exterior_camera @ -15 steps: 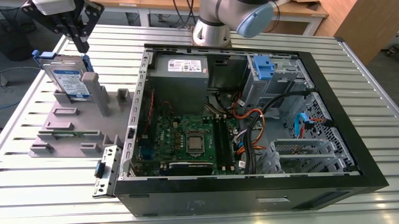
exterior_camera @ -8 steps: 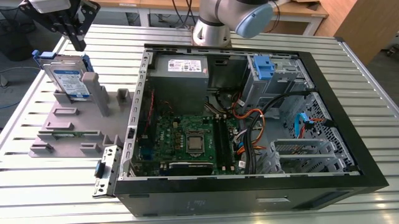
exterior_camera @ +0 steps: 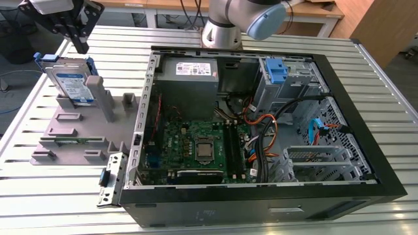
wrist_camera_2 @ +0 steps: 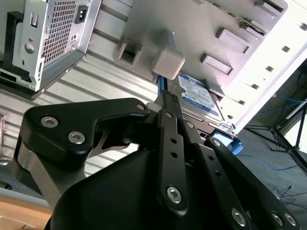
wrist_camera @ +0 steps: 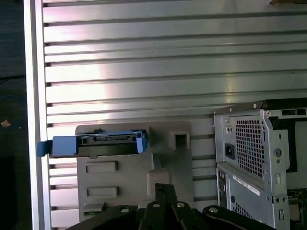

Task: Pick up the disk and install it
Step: 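Reach for the disk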

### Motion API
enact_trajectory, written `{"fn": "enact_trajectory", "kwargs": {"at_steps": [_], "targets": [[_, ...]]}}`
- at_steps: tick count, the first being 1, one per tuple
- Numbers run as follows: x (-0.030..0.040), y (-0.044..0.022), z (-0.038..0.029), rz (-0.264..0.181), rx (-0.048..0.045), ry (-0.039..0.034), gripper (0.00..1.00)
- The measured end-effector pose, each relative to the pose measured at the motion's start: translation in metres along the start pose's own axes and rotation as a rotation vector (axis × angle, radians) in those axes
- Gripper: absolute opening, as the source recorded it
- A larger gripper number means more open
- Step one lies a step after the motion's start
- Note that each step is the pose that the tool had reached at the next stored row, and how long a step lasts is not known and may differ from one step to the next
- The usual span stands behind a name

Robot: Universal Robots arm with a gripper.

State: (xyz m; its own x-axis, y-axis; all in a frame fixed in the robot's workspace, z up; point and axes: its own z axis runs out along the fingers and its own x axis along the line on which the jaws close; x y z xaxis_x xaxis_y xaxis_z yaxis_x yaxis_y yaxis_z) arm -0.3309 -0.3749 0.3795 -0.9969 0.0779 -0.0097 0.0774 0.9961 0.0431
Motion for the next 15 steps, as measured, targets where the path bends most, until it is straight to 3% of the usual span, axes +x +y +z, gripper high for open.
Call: {"fn": "enact_trajectory", "kwargs": {"at_steps": [2, 3, 10, 15], "targets": [[0.0, -0.0001, 0.0004, 0.001, 0.0025, 0.029, 0.11], [0.0, 0.0, 0.0004, 0.001, 0.0028, 0.0333, 0.11], [0.0003, 0.0, 0.0005, 0.001, 0.0029, 0.0351, 0.11], [0.0052, 0.0007, 0.0022, 0.001, 0.0026, 0.0315, 0.11]]}}
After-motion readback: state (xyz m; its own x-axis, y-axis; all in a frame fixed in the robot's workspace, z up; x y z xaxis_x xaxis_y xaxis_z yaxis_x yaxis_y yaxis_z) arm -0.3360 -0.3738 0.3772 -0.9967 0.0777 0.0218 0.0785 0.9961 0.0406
